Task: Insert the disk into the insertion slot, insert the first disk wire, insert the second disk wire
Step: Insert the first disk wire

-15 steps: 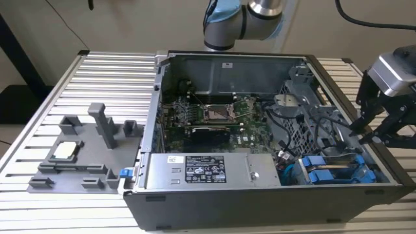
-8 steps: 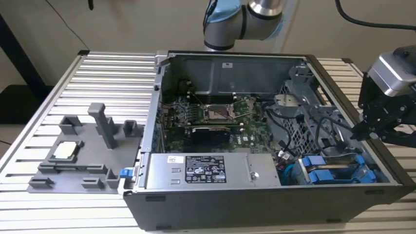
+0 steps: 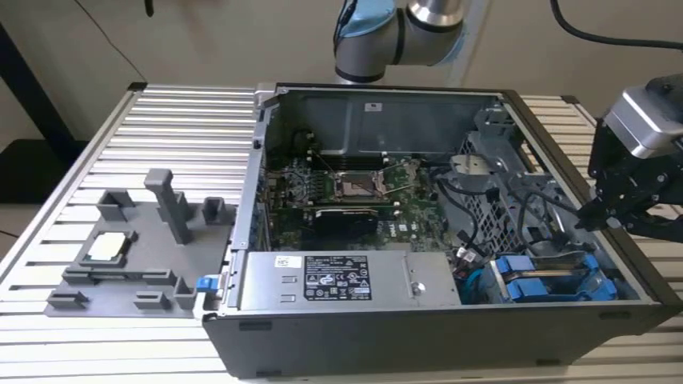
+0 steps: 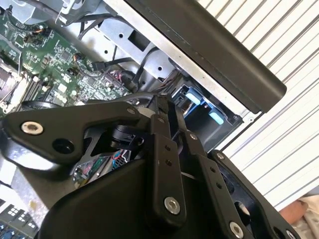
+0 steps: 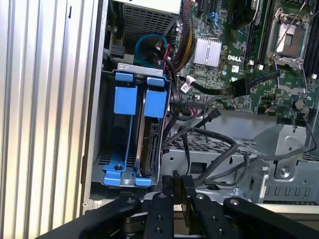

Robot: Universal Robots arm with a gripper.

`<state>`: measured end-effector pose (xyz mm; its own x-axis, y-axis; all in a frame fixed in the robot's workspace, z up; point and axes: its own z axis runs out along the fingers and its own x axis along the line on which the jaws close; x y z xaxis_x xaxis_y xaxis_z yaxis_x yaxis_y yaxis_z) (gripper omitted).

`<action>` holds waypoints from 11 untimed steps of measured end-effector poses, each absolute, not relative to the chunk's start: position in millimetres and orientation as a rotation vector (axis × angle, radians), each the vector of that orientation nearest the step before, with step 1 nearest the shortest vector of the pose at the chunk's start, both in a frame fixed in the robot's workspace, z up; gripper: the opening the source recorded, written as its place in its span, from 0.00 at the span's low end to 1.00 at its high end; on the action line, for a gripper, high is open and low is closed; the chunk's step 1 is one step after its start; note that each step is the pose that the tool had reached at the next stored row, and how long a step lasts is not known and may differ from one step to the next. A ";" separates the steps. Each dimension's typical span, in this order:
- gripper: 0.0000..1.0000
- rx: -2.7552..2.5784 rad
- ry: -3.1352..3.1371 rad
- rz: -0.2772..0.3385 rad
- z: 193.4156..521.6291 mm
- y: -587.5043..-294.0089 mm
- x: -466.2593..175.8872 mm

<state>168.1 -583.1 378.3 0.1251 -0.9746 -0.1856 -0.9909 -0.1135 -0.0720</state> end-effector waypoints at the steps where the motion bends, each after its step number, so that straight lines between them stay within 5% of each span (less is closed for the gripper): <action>1: 0.19 -2.216 1.963 0.136 378.3 -583.1 168.0; 11: 0.19 -2.239 2.014 0.222 377.0 -583.0 168.2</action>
<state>168.2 -583.0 377.0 0.1030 -0.9764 -0.1901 -0.9943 -0.1063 0.0072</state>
